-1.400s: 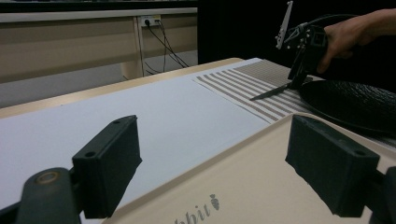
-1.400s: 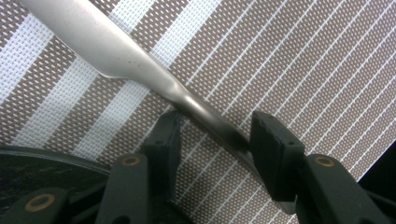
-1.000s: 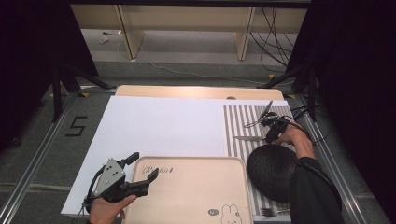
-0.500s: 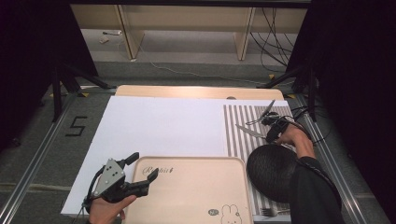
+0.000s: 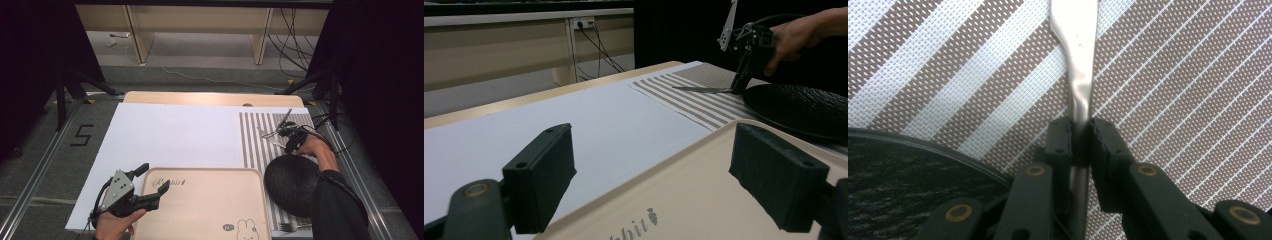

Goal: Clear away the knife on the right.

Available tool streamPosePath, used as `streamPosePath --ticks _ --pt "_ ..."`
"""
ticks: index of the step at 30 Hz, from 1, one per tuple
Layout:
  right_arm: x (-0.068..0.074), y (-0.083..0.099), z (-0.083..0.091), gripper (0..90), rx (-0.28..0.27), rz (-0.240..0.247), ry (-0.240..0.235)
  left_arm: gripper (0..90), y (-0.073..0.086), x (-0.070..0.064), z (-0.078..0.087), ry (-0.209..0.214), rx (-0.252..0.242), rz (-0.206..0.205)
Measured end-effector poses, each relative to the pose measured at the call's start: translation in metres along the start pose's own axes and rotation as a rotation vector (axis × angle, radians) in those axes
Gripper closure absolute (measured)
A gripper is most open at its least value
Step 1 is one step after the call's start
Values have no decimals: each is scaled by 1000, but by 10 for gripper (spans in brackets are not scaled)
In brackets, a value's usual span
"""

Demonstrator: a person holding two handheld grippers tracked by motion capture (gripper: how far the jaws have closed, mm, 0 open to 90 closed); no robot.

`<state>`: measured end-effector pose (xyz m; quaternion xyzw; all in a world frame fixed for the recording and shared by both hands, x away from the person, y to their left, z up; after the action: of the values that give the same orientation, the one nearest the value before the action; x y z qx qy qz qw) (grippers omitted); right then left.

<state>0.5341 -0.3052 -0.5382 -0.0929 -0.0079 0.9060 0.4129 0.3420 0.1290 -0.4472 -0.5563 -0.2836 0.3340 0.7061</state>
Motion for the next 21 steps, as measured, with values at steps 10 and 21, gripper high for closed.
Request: streamPosePath --ticks 10,21 --pt "-1 -1 3 798 -24 41 33 172 0 0 -2 -1 -1 6" --pt "-17 -4 14 803 -78 41 108 172 0 -1 -2 1 1 4"
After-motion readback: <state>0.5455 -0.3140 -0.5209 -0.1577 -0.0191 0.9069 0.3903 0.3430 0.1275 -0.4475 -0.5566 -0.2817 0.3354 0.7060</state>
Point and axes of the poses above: each handheld gripper's, and its own axes: z roughly backward along the jaws, y roughly out of its underside, x roughly to its left, the point moved 9 cm from there along -z, roughly forward along the jaws, and after that the axes turned 4 degrees about -z, right-handed, at the moved point
